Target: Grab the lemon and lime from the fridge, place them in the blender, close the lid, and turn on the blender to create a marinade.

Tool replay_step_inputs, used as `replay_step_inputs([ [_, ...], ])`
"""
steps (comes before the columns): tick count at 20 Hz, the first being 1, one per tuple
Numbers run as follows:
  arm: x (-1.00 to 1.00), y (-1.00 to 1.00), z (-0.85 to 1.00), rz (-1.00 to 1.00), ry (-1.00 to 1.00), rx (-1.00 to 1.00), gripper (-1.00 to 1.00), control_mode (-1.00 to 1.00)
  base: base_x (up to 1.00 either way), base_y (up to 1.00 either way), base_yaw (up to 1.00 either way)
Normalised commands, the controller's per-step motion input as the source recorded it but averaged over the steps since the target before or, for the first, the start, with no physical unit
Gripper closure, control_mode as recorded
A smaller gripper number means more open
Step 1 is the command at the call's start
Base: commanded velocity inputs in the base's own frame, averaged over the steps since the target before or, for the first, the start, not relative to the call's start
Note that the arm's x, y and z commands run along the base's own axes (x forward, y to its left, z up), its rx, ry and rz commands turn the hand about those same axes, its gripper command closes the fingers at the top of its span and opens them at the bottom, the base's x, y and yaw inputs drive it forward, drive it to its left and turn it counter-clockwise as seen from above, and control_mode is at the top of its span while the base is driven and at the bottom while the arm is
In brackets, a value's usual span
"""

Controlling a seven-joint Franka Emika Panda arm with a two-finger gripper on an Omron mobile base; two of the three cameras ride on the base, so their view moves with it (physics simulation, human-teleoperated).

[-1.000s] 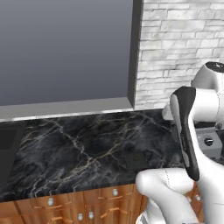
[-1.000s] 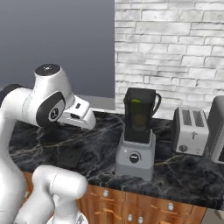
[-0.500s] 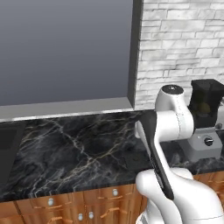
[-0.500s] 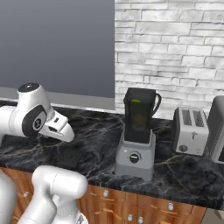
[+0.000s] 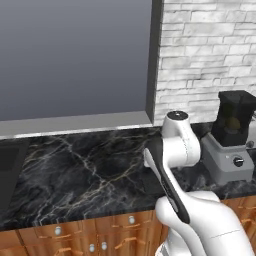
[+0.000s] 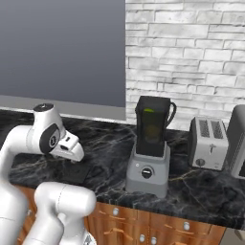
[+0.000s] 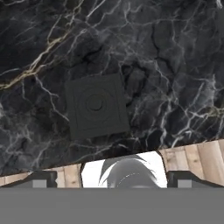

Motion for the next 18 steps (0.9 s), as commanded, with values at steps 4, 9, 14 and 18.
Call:
replay_step_inputs([
  [4,0.33,0.1,-0.57,0.03,0.03,0.0,-1.0,-1.0,0.0,0.0,0.0],
  [9,0.32,0.04,-0.57,0.05,0.02,0.0,-1.0,-1.0,0.0,0.0,0.0],
  [14,0.26,0.01,-0.52,0.05,0.01,0.0,-1.0,-1.0,0.0,0.0,0.0],
  [18,0.12,0.01,-0.44,0.04,0.0,0.0,-1.0,-1.0,0.0,0.0,0.0],
])
